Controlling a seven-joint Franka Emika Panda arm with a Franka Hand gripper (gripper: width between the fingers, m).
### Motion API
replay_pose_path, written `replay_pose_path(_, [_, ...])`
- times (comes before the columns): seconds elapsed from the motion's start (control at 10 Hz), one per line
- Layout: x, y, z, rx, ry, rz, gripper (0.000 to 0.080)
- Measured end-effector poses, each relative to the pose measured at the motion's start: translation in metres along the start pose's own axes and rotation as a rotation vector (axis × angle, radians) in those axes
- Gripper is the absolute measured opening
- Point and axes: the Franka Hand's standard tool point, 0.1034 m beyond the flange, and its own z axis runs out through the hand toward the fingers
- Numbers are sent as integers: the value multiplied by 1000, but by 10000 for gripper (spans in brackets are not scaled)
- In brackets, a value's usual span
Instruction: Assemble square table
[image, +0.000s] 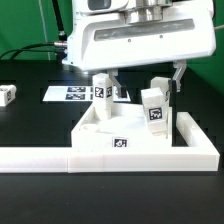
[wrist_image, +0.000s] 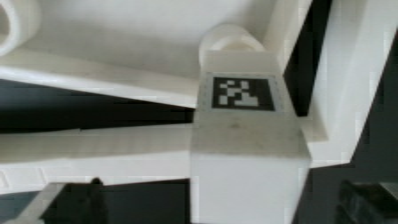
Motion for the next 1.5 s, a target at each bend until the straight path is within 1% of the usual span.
replay_pose_path(0.1, [-1, -1, 0, 4, -51, -7, 649])
replay_pose_path(0.2, [-5, -1, 2, 9, -127, -14, 649])
replay_pose_path(0.3, [-2, -1, 4, 9, -147, -19, 649])
replay_pose_path(0.5, [0, -1, 7, 5, -139, -22, 649])
replay_pose_path(0.9, [0, -4, 9, 3, -138, -15, 649])
replay_pose_path(1.0, [0, -5, 9, 3, -139, -15, 553])
replay_pose_path(1.1, [0, -4, 9, 3, -139, -15, 553])
replay_pose_path(1.2, [0, -4, 9, 3, -139, -14, 369])
replay_pose_path(1.3, [0, -4, 9, 3, -138, -14, 291])
replay_pose_path(1.5, [0, -4, 9, 2, -138, -7, 291])
